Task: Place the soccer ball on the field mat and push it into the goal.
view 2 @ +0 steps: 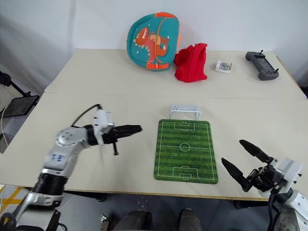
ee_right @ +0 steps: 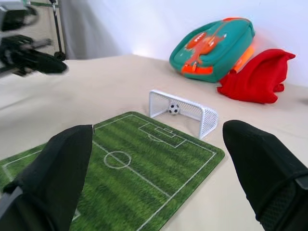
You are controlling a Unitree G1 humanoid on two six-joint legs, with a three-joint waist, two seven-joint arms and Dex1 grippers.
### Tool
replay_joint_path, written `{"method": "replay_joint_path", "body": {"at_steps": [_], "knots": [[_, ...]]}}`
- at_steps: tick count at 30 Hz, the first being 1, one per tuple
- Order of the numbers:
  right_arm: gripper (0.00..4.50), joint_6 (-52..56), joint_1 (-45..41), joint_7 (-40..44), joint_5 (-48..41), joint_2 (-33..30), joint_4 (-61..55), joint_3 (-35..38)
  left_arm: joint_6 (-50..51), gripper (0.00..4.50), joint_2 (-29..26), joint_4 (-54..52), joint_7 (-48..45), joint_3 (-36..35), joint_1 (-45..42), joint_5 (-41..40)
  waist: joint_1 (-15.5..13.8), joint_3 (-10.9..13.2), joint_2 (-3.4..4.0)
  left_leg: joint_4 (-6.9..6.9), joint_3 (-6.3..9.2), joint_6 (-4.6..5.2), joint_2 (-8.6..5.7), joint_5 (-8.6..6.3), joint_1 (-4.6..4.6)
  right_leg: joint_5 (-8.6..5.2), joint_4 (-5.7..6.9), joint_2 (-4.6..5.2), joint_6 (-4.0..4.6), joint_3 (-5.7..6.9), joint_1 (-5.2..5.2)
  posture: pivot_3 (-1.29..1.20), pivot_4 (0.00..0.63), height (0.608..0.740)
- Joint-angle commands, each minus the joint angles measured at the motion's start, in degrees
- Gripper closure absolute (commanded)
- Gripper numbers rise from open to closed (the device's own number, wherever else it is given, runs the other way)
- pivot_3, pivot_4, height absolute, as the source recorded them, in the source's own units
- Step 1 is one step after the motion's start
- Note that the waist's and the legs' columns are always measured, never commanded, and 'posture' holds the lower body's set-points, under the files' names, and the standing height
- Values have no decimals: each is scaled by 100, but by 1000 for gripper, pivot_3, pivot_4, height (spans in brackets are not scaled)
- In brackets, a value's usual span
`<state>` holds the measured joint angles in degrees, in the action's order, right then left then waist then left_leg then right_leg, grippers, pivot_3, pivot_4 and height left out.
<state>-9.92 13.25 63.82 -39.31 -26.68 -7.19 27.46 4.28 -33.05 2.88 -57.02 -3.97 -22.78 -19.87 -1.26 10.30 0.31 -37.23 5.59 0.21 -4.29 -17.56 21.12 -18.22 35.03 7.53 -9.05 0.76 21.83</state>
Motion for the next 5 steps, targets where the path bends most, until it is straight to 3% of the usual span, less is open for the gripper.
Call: {"method": "replay_joint_path", "body": {"at_steps": [1, 5], "knots": [[0, -278, -145, 45, 47, 45, 175, 18, -13, 4470, -215, -414, 104, -506, 420, -231, 0, 0, 0, 3, 0, 0, 0, 0, 0, 0, 0, 1, 0, -1, 2, 0, 150, 740], [0, -462, -397, 247, 86, 10, 461, -69, 81, 4470, -275, -990, 383, -821, 1166, -255, -1, 0, 0, 4, 0, 0, 0, 0, 4, 0, -3, 3, 0, -4, 5, 0, 150, 740]]}}
